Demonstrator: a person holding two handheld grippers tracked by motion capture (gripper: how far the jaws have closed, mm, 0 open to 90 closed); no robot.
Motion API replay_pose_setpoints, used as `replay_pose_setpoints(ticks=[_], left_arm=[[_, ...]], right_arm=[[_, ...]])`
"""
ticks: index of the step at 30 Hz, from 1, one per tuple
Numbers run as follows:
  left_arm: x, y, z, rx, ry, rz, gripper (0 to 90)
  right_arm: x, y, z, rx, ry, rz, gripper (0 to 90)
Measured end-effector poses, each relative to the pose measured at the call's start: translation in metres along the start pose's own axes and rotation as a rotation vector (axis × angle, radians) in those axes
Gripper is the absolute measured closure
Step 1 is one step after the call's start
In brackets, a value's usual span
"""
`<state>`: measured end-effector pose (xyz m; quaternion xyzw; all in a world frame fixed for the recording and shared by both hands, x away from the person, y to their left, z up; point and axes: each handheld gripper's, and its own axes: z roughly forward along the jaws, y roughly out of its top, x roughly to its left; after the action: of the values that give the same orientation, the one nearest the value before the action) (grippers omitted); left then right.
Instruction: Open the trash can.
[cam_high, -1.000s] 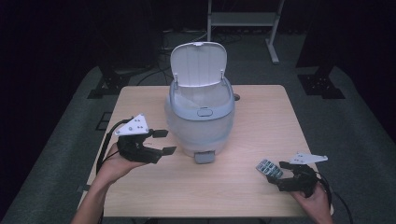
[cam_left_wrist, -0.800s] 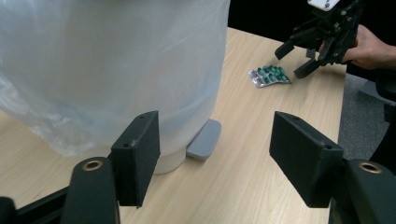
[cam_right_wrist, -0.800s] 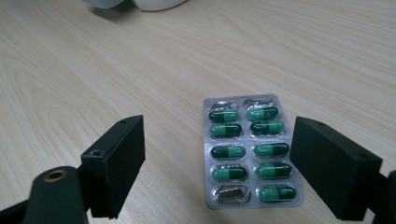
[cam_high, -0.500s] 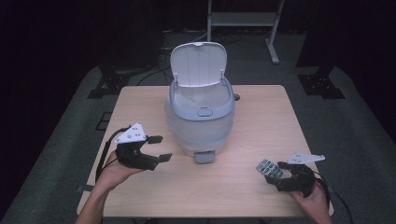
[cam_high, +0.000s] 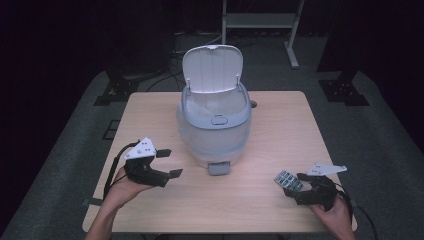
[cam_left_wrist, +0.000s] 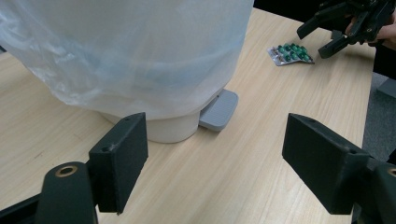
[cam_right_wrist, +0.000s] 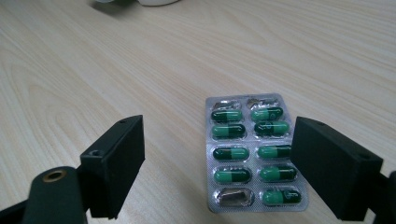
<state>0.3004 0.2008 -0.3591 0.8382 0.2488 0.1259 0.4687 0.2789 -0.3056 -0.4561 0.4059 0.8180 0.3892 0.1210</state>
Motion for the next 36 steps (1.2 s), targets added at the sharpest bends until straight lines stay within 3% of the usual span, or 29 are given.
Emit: replay_pose_setpoints(ticks=[11,18,36], left_arm=[[0.003,-0.015,0.005,0.011,0.019,-0.023,19.5],[0.003,-0.024,0.008,0.031,0.031,-0.015,19.2],[0.0,-0.04,0.015,0.027,0.018,-0.017,17.4]], right_arm=[[0.002,0.002,0.004,0.027,-0.005,-0.024,16.4],[0.001,0.003,0.005,0.045,-0.02,-0.038,16.4],[-0.011,0.008,0.017,0.107,-0.047,-0.053,16.4]])
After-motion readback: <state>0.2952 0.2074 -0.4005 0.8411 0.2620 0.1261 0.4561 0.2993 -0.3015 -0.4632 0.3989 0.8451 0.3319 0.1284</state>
